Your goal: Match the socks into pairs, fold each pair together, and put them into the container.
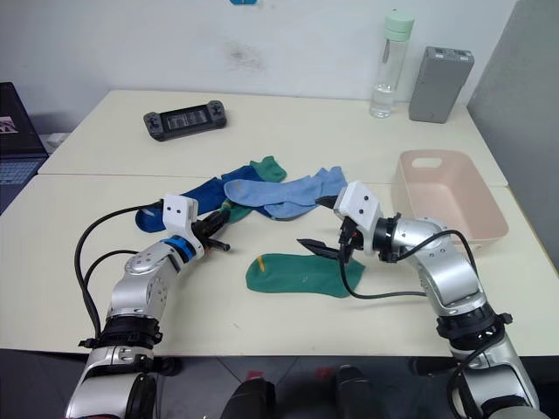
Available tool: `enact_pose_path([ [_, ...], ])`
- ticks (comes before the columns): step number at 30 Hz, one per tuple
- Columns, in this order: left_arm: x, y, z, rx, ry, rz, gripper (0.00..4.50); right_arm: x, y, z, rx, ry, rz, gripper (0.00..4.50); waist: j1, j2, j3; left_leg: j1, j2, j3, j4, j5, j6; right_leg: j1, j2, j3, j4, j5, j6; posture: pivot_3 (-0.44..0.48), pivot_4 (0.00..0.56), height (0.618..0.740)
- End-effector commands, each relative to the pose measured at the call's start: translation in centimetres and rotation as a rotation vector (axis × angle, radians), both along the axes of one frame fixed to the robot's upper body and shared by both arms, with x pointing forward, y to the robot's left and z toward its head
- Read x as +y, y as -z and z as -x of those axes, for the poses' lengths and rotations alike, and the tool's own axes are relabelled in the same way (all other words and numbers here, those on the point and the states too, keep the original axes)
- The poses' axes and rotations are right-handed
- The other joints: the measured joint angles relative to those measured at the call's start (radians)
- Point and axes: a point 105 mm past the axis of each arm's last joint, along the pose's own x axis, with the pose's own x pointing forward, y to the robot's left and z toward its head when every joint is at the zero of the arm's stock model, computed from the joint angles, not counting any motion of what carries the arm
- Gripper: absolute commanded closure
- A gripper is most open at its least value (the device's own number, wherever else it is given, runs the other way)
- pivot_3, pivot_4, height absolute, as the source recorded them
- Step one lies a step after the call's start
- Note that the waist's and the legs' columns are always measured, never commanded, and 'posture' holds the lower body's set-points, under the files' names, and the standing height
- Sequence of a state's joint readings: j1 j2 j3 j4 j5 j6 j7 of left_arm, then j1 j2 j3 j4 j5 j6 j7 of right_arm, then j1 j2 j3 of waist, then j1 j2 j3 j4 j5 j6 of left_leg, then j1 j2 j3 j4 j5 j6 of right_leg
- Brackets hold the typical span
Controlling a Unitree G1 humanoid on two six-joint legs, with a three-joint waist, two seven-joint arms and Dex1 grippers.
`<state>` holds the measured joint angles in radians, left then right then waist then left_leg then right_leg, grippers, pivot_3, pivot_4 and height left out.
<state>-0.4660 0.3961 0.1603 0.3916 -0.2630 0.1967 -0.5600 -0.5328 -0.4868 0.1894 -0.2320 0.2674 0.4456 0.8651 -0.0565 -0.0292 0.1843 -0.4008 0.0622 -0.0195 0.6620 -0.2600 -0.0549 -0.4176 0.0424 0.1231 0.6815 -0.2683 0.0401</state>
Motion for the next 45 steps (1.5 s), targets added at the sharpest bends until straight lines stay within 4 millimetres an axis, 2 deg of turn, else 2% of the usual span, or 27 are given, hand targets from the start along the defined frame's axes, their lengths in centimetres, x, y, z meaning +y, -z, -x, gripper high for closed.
enact_pose_path([
  [1,0.1,-2.1,1.7,-0.049,0.046,0.011,4.48,0.2,-1.8,0.1,-0.054,-0.013,-0.034,0.0,-0.002,0.0,0.0,0.0,0.0,0.0,0.0,0.0,0.0,0.0,0.0,0.0,0.0,0.0,0.0,0.0,0.15,0.74],
  [5,0.5,-3.2,4.8,-0.028,0.108,0.025,4.48,0.1,-1.8,0.2,-0.049,-0.016,-0.035,0.0,-0.004,0.0,0.0,0.0,0.001,0.0,-0.001,0.0,0.0,-0.001,0.0,0.0,0.001,0.0,0.0,0.0,0.15,0.74],
  [8,1.5,-3.7,8.0,0.033,0.159,0.015,4.48,0.0,-1.6,0.2,-0.043,-0.019,-0.033,0.0,-0.007,0.0,0.0,0.0,0.001,0.0,-0.001,0.0,0.0,-0.001,0.0,0.0,0.001,0.0,0.0,0.0,0.15,0.74],
  [14,3.5,-2.5,13.8,0.236,0.218,-0.035,4.48,0.2,-1.4,0.1,-0.037,-0.028,-0.037,0.0,-0.009,0.0,0.0,0.0,0.001,0.001,-0.001,0.0,0.0,-0.002,0.0,0.001,0.0,-0.004,0.003,0.0,0.15,0.74],
  [21,5.5,-1.4,17.4,0.372,0.214,-0.11,4.48,0.2,-1.3,0.2,-0.029,-0.036,-0.037,0.0,-0.009,0.001,0.001,0.001,0.002,0.001,-0.001,0.0,0.0,-0.002,0.0,-0.001,0.0,-0.006,0.001,0.0,0.15,0.74],
  [23,5.9,-1.1,17.5,0.372,0.217,-0.154,4.48,0.2,-1.2,0.2,-0.028,-0.038,-0.035,0.0,-0.009,0.001,0.001,0.001,0.002,0.001,-0.001,0.0,0.0,-0.002,0.0,-0.001,0.0,-0.006,0.0,0.0,0.15,0.74],
  [28,5.6,-1.5,17.6,0.378,0.274,-0.18,3.35,0.2,-1.1,0.2,-0.03,-0.042,-0.032,0.0,-0.008,0.001,0.001,0.001,0.002,0.002,-0.001,0.0,0.0,-0.003,0.0,-0.001,0.0,-0.009,-0.005,0.0,0.15,0.74],
  [30,6.3,-2.1,17.5,0.377,0.276,-0.213,2.65,0.1,-1.1,0.2,-0.031,-0.04,-0.03,0.0,-0.008,0.001,0.001,0.001,0.002,0.002,-0.002,0.0,0.0,-0.003,0.0,-0.001,0.0,-0.009,-0.005,0.0,0.15,0.74],
  [33,6.5,-4.7,17.2,0.323,0.322,-0.224,1.72,-0.1,-1.1,0.2,-0.033,-0.037,-0.027,0.0,-0.008,0.001,0.001,0.001,0.002,0.002,-0.002,0.0,0.0,-0.003,0.0,-0.001,0.0,-0.009,-0.005,0.0,0.15,0.74],
  [36,6.1,-7.8,15.6,0.232,0.364,-0.234,0.74,0.0,-1.2,0.3,-0.035,-0.038,-0.026,0.0,0.0,0.001,0.001,0.0,0.002,0.001,-0.002,0.0,0.0,-0.003,0.0,-0.002,0.001,-0.009,-0.005,0.0,0.15,0.74],
  [39,6.2,-8.8,14.3,0.183,0.376,-0.275,0.74,0.3,-1.5,0.4,-0.042,-0.047,-0.028,0.0,-0.002,0.002,0.001,0.001,0.002,0.002,-0.002,0.0,0.0,-0.003,0.0,-0.001,0.0,-0.009,-0.005,0.0,0.15,0.74],
  [41,6.2,-8.6,13.3,0.154,0.359,-0.296,0.74,0.4,-1.7,0.4,-0.046,-0.051,-0.029,0.0,-0.004,0.003,0.002,0.001,0.002,0.004,-0.002,0.0,0.0,-0.003,-0.001,0.0,0.0,-0.007,-0.001,0.0,0.15,0.74],
  [44,5.3,-7.1,11.6,0.084,0.368,-0.385,0.74,1.0,-1.8,0.7,-0.077,-0.082,-0.003,0.0,-0.007,0.003,0.002,0.001,0.002,0.004,-0.003,0.0,0.0,-0.004,0.0,0.0,0.001,-0.007,-0.001,0.0,0.15,0.74],
  [45,4.6,-7.1,11.2,0.07,0.38,-0.352,0.74,1.3,-1.7,1.0,-0.086,-0.095,0.009,0.0,-0.006,0.003,0.002,0.001,0.002,0.004,-0.003,0.0,0.0,-0.004,0.0,-0.001,0.001,-0.006,-0.002,0.0,0.15,0.74],
])
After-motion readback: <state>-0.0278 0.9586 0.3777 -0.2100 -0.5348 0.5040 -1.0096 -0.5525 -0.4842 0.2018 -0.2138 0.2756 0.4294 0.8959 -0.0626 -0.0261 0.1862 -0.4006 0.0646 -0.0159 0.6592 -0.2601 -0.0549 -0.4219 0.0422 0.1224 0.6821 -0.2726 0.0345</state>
